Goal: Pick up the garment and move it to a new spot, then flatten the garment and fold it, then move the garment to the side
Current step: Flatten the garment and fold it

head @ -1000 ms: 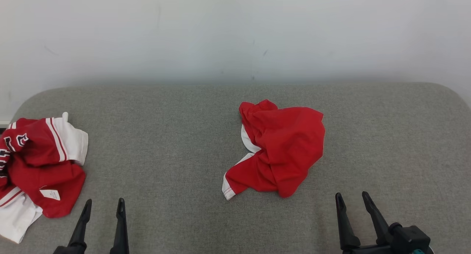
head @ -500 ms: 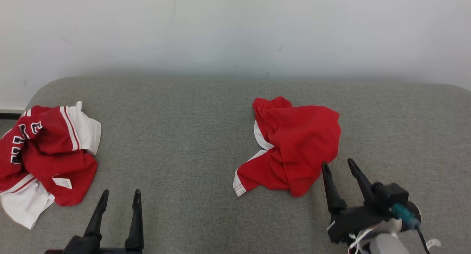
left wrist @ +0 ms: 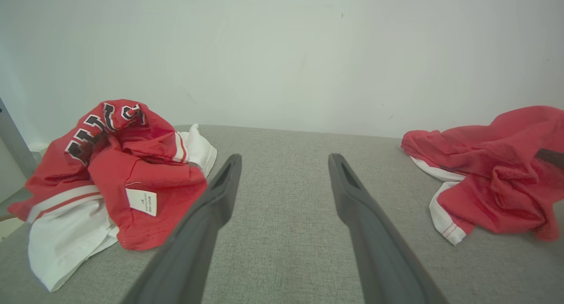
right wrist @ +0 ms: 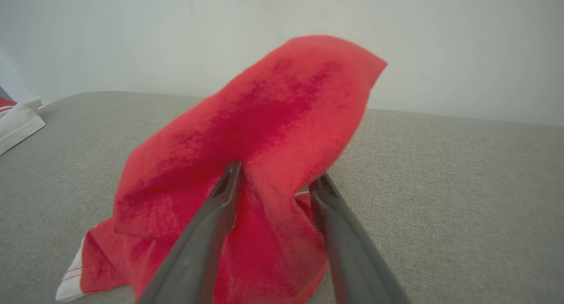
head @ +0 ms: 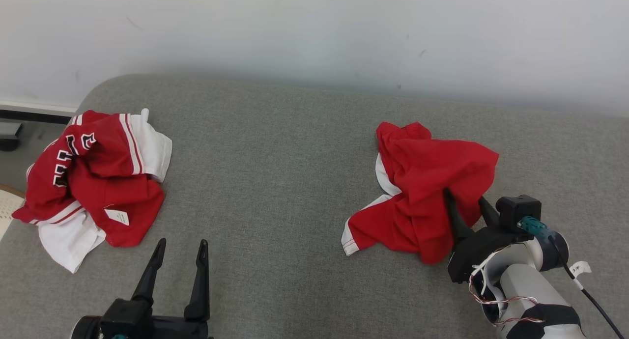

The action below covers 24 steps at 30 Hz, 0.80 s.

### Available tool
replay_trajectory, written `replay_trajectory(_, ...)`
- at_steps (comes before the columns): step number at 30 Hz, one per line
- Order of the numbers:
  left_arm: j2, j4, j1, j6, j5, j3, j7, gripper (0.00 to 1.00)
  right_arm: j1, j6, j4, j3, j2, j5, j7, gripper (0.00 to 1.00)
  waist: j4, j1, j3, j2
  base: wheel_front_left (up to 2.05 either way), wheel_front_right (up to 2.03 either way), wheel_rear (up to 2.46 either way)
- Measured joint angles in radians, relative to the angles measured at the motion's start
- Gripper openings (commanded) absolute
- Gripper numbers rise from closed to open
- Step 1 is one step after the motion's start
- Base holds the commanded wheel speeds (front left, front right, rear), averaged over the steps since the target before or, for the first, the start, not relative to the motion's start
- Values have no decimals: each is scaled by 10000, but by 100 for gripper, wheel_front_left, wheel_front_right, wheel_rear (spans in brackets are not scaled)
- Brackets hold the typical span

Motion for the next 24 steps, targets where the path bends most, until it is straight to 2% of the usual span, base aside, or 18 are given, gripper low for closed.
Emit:
replay_trajectory(4,-12,33,-1,0,-67,63,0,100,-224,0,226,268,-100,146,-150,0,79,1,78,1,0,0,0)
replay_trajectory(8,-21,59,2,0,-123,198,0,100,-274,0,-244,293,-299,257,-245,0,-56,0,53,1,0,0,0)
replay_trajectory(17,-33,-40,-46,0,-197,230,0,100,49,0,-3310,779,-654,-157,-265,0,-521,0,44,0,0,0,0)
replay_trajectory(24,-61,-146,-238,0,-299,140,0,100,938,0,-5741,1988,-412,-228,535,0,-608,0,283,0,0,0,0)
